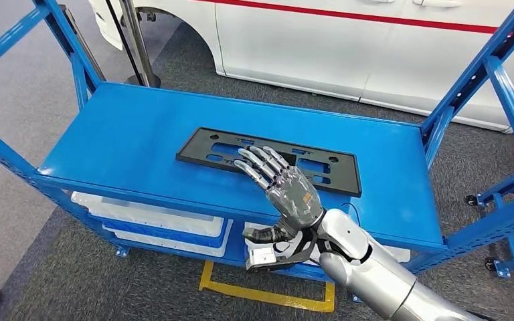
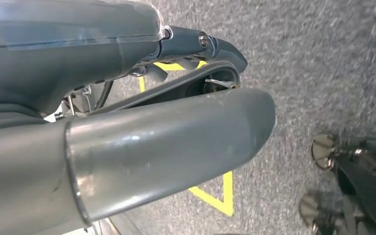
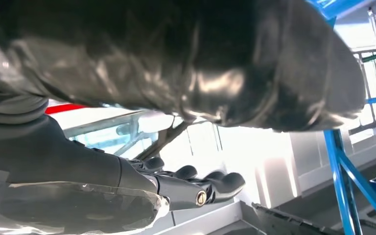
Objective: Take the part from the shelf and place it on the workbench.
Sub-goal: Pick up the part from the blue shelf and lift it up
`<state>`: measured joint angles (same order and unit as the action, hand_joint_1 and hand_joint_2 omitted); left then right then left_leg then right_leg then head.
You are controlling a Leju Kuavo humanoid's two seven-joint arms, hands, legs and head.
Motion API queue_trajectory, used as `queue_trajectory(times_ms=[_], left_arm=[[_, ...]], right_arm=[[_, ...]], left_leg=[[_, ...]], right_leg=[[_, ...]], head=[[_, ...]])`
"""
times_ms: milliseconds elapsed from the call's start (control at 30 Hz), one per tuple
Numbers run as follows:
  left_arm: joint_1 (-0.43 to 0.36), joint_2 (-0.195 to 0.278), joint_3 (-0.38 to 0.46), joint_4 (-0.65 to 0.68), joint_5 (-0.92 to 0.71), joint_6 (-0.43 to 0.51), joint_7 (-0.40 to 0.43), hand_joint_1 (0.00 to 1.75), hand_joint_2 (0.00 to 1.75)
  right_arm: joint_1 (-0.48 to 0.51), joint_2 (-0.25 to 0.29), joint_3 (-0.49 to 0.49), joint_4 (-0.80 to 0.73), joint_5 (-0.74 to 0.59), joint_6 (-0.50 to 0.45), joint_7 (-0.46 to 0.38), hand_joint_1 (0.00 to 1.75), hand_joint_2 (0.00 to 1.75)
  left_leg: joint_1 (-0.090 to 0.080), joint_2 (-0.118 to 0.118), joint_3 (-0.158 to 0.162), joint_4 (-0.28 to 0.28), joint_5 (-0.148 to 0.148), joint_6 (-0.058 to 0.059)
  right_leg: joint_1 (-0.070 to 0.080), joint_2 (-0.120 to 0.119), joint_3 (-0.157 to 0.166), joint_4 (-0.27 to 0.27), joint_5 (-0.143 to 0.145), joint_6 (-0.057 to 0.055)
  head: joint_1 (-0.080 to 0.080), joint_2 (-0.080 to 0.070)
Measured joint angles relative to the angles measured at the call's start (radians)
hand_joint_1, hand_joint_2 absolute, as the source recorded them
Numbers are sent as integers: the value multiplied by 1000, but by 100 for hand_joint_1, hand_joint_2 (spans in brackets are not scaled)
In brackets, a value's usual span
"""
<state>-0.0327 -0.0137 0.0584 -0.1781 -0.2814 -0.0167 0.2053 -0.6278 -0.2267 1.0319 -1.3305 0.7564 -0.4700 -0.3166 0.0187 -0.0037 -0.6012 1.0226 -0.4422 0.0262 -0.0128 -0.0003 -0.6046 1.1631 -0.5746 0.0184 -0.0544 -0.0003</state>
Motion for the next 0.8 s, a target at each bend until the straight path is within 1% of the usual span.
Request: queue_trajectory(times_ms=[33, 67, 100, 133, 167, 200, 233, 267, 300, 333, 400, 433, 467, 500, 533, 567, 600, 633, 667, 700, 733, 767, 800], left_arm=[[0, 0, 0, 0, 0, 0, 0, 0, 0], [-1, 0, 0, 0, 0, 0, 0, 0, 0], [-1, 0, 0, 0, 0, 0, 0, 0, 0], [-1, 0, 0, 0, 0, 0, -1, 0, 0], [-2, 0, 0, 0, -1, 0, -1, 0, 0], [-1, 0, 0, 0, -1, 0, -1, 0, 0], [0, -1, 0, 0, -1, 0, -1, 0, 0], [1, -1, 0, 0, -1, 0, -1, 0, 0], [1, -2, 0, 0, -1, 0, -1, 0, 0], [0, -2, 0, 0, -1, 0, -1, 0, 0], [-3, -1, 0, 0, -2, -1, -2, 0, 0], [-4, -1, 0, 0, -2, -1, -4, 0, 0], [-4, -1, 0, 0, -3, -2, -10, 0, 0], [-4, 0, 0, 0, -3, -2, -16, 0, 0], [-4, 0, 0, 0, -3, -2, -22, 0, 0], [-3, 0, 0, 0, -3, -1, -27, 0, 0], [-3, 0, 0, 0, -3, 0, -30, 0, 0], [-2, 1, 0, 0, -2, 1, -32, 0, 0], [-1, 2, 0, 0, -1, 1, -34, 0, 0], [1, 2, 0, 0, -1, 1, -35, 0, 0], [2, 3, 0, 1, 0, 1, -36, 0, 0], [2, 3, 1, 1, 0, 1, -36, 0, 0], [1, 3, 1, 1, 0, 1, -37, 0, 0]], right_arm=[[-2, 5, 0, 8, -3, 5, 0, 0, 0], [-2, 11, 0, 17, -6, 10, 0, 0, 0], [-1, 17, 0, 25, -9, 13, 0, 0, 0], [-2, 22, 0, 32, -11, 16, -1, 0, 0], [-3, 26, 0, 38, -12, 18, -1, 0, 0], [-4, 30, 0, 42, -13, 19, -1, 0, 0], [-6, 32, 0, 46, -13, 19, -1, 0, 0], [-9, 35, 0, 50, -14, 19, -1, 0, 0], [-11, 39, 0, 54, -14, 20, -1, 0, 0], [-13, 42, 0, 58, -14, 21, -1, 0, 44], [-15, 51, 0, 65, -15, 23, -1, 0, 131], [-17, 56, 0, 69, -15, 24, -1, 0, 175], [-20, 62, 0, 75, -16, 27, 0, 0, 175], [-22, 68, 0, 81, -17, 30, 2, 0, 175], [-23, 71, 0, 89, -17, 35, 5, 0, 175], [-23, 73, 0, 97, -18, 41, 8, 0, 175], [-22, 74, 0, 106, -20, 49, 12, 0, 175], [-20, 74, 0, 116, -23, 55, 15, 0, 175], [-19, 74, 0, 125, -25, 61, 18, 0, 175], [-19, 74, 0, 134, -27, 67, 20, 0, 175], [-19, 74, 0, 142, -28, 71, 22, 0, 175], [-19, 74, -1, 149, -29, 75, 23, 0, 175], [-19, 73, -1, 154, -30, 78, 23, 0, 175]], left_leg=[[-1, 0, 3, 0, -4, 4], [-1, -2, 7, 0, -8, 6], [-2, -3, 12, 0, -13, 7], [-3, -6, 20, 0, -18, 7], [-4, -7, 30, 0, -25, 5], [-5, -9, 41, 0, -33, 3], [-7, -9, 49, 1, -41, -1], [-9, -9, 53, 2, -47, -6], [-9, -9, 53, 2, -51, -11], [-9, -9, 53, 1, -52, -16], [-7, -6, 57, 0, -59, -27], [-7, -5, 55, 13, -67, -33], [-6, -4, 40, 46, -84, -39], [-4, -3, 12, 99, -106, -45], [-4, -3, -26, 165, -130, -50], [-3, -3, -66, 227, -147, -54], [-2, -3, -96, 265, -147, -58], [0, -2, -108, 267, -127, -60], [2, -2, -101, 232, -90, -61], [4, -2, -79, 168, -43, -61], [3, -2, -54, 107, -10, -59], [3, -2, -34, 55, 9, -55], [3, -2, -22, 24, 16, -50]], right_leg=[[0, 0, -43, 68, -21, 2], [-1, 0, -83, 124, -32, 2], [0, 0, -109, 149, -22, 2], [0, 0, -116, 137, 7, 0], [0, 0, -104, 89, 53, -4], [2, 0, -82, 23, 100, -11], [5, 0, -60, -36, 133, -17], [9, 0, -42, -83, 148, -23], [13, 0, -33, -106, 148, -27], [16, 1, -30, -113, 141, -29], [12, 4, -20, -125, 135, -34], [8, 4, -11, -132, 134, -38], [5, 3, -2, -138, 132, -43], [4, 2, 5, -141, 130, -47], [4, 1, 10, -142, 127, -50], [4, 0, 13, -142, 123, -52], [3, 0, 17, -141, 118, -52], [3, 0, 22, -140, 113, -52], [2, 1, 28, -138, 108, -50], [1, 2, 34, -136, 101, -47], [2, 4, 39, -134, 95, -42], [4, 5, 40, -130, 89, -38], [7, 5, 39, -127, 85, -34]], head=[[0, 0], [0, 0], [0, 0], [0, 0], [0, 0], [0, 0], [0, 0], [0, 0], [0, 0], [1, 0], [0, 0], [0, 0], [0, 0], [-1, 0], [-2, 0], [-2, 0], [-2, 0], [-2, 0], [-2, 0], [-2, 0], [-2, 0], [-2, 0], [-1, 0]])
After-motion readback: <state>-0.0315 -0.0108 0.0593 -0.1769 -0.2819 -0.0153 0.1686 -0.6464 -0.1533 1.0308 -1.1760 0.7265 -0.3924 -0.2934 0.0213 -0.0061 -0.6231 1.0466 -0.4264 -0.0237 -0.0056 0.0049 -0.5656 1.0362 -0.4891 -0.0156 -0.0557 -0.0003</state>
